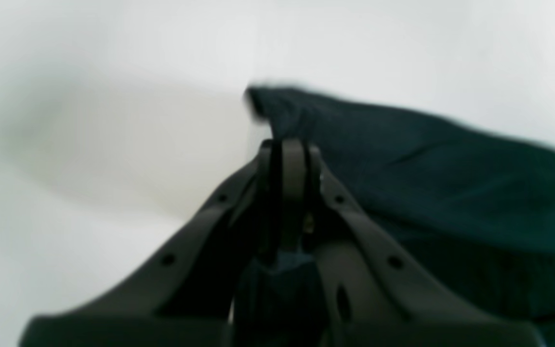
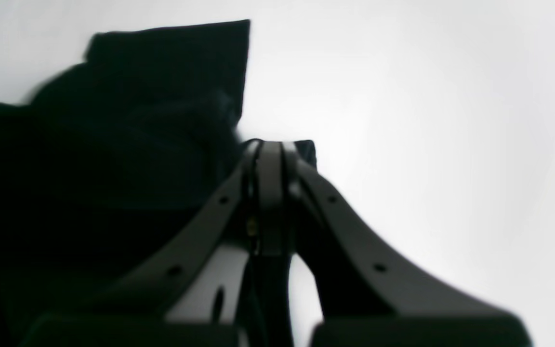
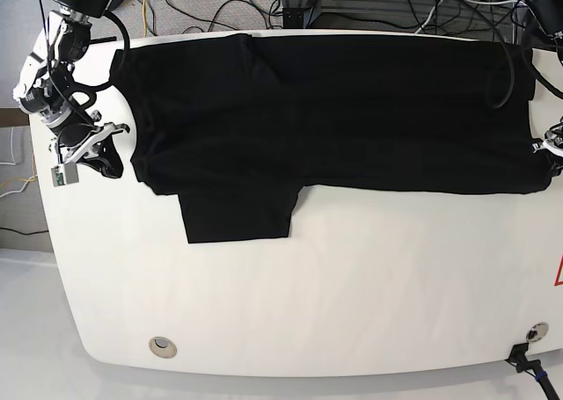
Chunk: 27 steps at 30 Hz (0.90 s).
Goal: Fold the T-shirt properly
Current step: 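Lay the folded edge down near the collar and release both grippers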
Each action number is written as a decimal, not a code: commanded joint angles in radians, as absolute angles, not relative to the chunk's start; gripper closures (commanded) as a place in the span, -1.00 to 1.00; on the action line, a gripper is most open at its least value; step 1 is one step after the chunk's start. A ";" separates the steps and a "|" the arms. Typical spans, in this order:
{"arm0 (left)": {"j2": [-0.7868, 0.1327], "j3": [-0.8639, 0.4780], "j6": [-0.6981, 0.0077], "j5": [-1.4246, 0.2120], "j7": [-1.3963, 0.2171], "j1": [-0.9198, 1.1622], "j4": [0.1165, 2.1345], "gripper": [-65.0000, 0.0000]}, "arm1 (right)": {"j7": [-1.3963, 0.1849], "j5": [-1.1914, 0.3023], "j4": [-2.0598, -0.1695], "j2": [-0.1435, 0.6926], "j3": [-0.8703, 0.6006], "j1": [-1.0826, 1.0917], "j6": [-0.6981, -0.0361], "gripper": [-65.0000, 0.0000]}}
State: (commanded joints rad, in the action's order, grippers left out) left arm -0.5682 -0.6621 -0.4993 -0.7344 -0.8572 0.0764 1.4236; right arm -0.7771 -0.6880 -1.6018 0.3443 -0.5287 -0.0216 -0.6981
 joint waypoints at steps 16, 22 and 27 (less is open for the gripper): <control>-0.579 -0.663 -0.539 -0.737 -0.856 0.269 1.552 1.00 | -0.860 -0.768 -1.694 0.338 -0.569 -0.124 -0.698 1.00; -0.574 -0.661 -0.540 -0.735 -0.853 0.260 1.546 1.00 | -0.859 -0.767 -1.695 0.338 -0.567 -0.141 -0.698 1.00; -0.575 -0.662 -0.538 -0.727 -0.845 0.259 1.534 0.72 | -0.867 -0.765 -1.697 0.336 -0.570 -0.143 -0.698 1.00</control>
